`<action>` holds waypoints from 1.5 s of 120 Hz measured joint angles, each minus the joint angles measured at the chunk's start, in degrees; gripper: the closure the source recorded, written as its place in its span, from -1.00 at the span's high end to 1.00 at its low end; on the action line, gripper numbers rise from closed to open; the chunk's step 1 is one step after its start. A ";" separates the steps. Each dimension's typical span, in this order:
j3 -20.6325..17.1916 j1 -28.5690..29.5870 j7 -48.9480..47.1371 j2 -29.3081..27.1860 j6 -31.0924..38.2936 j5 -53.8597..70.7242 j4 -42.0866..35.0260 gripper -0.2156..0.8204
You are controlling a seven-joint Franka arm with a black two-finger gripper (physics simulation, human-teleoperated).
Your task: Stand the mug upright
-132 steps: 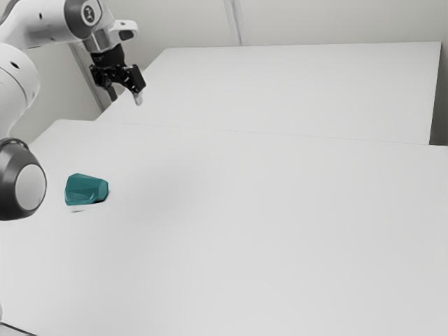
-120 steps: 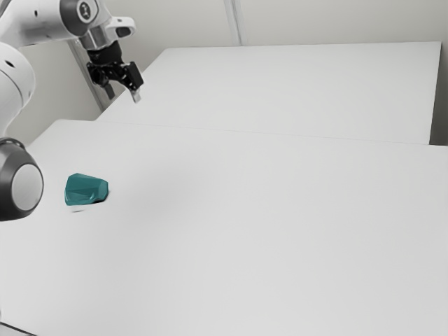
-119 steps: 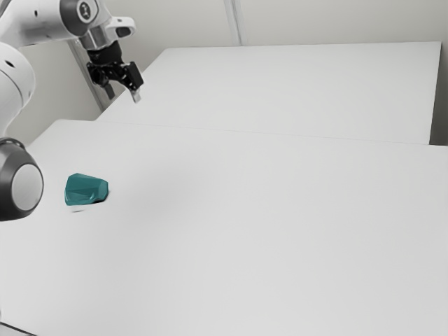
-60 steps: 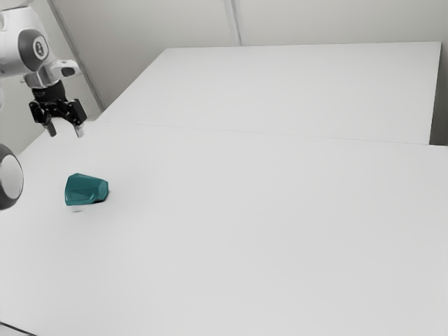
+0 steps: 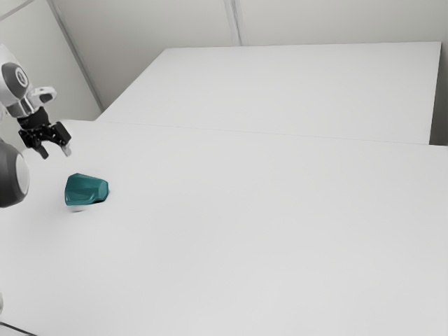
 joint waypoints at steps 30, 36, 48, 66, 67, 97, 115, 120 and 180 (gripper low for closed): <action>2.25 1.77 5.96 3.28 1.38 -5.37 -0.13 0.58; 2.84 1.84 7.18 3.79 1.48 -6.81 -0.16 0.58; 3.86 2.16 9.61 4.59 1.44 -9.55 -0.29 0.58; 4.31 2.83 12.86 5.59 1.26 -12.37 -0.38 0.58; 4.32 2.86 13.02 5.66 1.25 -12.48 -0.39 0.58; 4.37 3.74 17.21 6.84 1.06 -15.73 -1.51 0.58; 5.07 3.95 19.09 7.15 0.81 -17.81 -2.59 0.58; 5.15 4.06 19.55 7.32 0.63 -18.50 -2.66 0.58; 5.92 4.58 24.37 9.91 -1.86 -27.20 -3.11 0.58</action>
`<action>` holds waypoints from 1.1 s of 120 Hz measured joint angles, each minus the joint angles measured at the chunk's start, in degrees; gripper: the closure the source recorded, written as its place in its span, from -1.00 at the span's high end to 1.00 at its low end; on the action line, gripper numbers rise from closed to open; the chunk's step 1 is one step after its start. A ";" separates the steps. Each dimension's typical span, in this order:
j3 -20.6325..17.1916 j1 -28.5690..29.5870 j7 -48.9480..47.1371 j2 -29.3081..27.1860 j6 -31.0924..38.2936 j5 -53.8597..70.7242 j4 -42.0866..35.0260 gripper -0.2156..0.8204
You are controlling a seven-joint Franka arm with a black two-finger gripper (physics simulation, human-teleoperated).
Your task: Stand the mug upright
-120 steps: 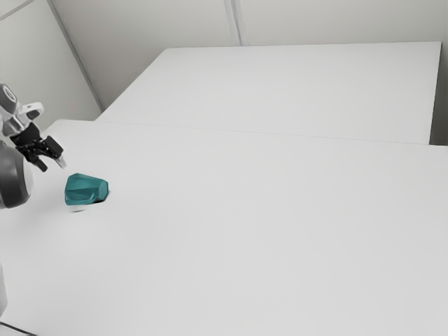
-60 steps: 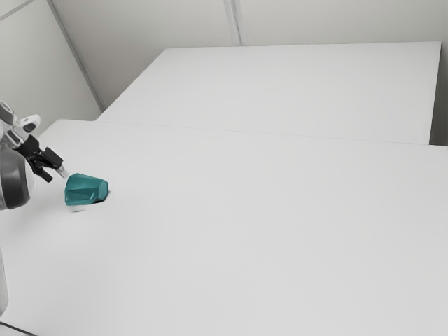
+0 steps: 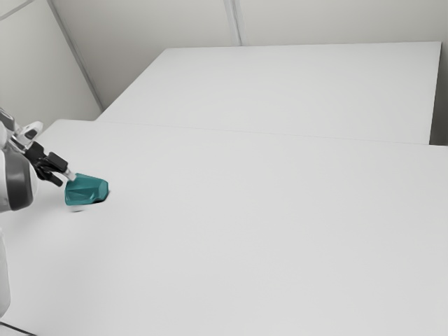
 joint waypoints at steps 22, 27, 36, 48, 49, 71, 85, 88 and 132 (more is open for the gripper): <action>0.01 -0.03 1.36 0.69 -0.38 -2.29 -0.68 0.58; 0.00 -0.01 1.63 0.88 -0.44 -2.62 -0.75 0.58; -0.01 0.00 2.14 1.21 -0.51 -3.25 -0.75 0.58; -0.01 0.13 2.82 1.62 -0.53 -4.15 -0.73 0.58; 0.00 0.17 2.88 1.66 -0.52 -4.22 -0.72 0.58; -0.01 0.34 4.03 2.53 -0.54 -6.51 -0.59 0.58; 0.00 0.35 4.70 2.90 -0.96 -8.43 -0.58 0.58; 0.00 0.35 4.82 2.95 -1.10 -8.82 -0.58 0.58; 0.01 0.35 6.09 3.54 -4.04 -14.50 -2.72 0.58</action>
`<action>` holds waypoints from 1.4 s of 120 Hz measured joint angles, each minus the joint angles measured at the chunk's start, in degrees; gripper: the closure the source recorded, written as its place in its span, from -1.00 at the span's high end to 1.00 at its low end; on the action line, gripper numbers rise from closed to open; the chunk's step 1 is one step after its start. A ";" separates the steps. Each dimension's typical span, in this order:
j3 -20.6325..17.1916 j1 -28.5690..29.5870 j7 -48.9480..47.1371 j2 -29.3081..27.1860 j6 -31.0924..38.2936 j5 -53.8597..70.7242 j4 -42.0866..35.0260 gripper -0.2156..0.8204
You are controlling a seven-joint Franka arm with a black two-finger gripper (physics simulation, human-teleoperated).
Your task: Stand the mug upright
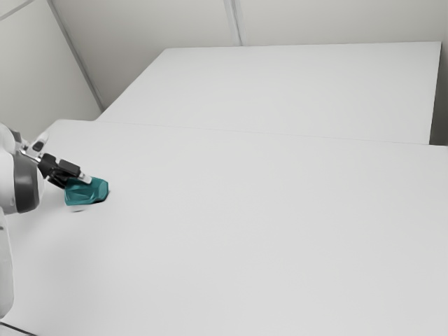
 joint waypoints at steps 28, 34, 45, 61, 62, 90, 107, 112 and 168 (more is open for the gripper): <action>0.01 -0.08 0.43 0.01 -0.95 -1.53 -0.48 0.57; -0.01 -0.09 0.51 0.01 -1.09 -1.66 -0.49 0.54; 0.00 -0.12 0.63 0.01 -1.26 -1.80 -0.53 0.46; 0.01 -0.13 0.78 0.01 -1.42 -2.11 -1.07 0.26; 0.01 -0.13 0.79 0.01 -1.42 -2.13 -1.10 0.25; -0.05 -0.23 1.05 -0.01 -1.43 -2.55 -1.26 -0.07; -0.02 -0.26 1.18 -0.08 -1.57 -3.10 -1.20 -0.30; -0.06 -0.30 1.21 -0.10 -1.61 -3.23 -1.19 -0.38; -0.34 -2.24 1.95 -2.62 -2.39 -5.06 -0.61 -0.83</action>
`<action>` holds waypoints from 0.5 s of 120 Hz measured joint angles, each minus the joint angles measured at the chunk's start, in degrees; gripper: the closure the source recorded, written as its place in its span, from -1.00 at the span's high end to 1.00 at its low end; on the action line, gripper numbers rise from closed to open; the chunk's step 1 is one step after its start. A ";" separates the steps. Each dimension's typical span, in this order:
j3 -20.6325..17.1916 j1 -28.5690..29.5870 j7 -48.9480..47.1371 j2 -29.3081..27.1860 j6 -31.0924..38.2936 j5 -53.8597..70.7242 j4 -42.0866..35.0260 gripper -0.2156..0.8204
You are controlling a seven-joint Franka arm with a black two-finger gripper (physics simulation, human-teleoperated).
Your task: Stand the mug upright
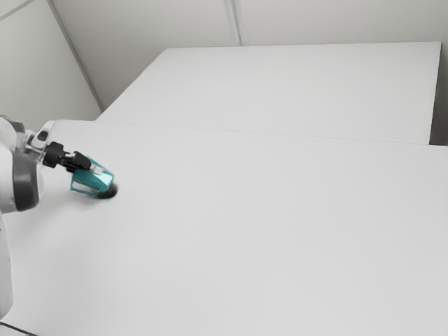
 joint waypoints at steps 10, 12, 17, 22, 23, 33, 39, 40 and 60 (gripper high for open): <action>-0.36 -0.65 0.19 -1.00 0.11 -0.13 0.02 -0.86; -0.41 -0.78 0.22 -1.19 0.14 -0.15 0.02 -0.87; -0.49 -1.17 0.30 -1.59 0.27 -0.18 0.04 -0.88; -0.60 -1.67 0.38 -2.08 0.50 -0.20 0.08 -0.89; -0.61 -1.79 0.39 -2.17 0.56 -0.19 0.10 -0.89; -1.19 -3.57 0.51 -4.01 1.61 0.21 0.19 -0.90; -2.12 -4.90 0.53 -5.62 2.57 1.03 -0.02 -0.90; -2.35 -5.12 0.53 -5.93 2.75 1.23 -0.09 -0.90; -8.32 -10.93 -1.33 -15.97 9.66 13.23 -5.33 -0.91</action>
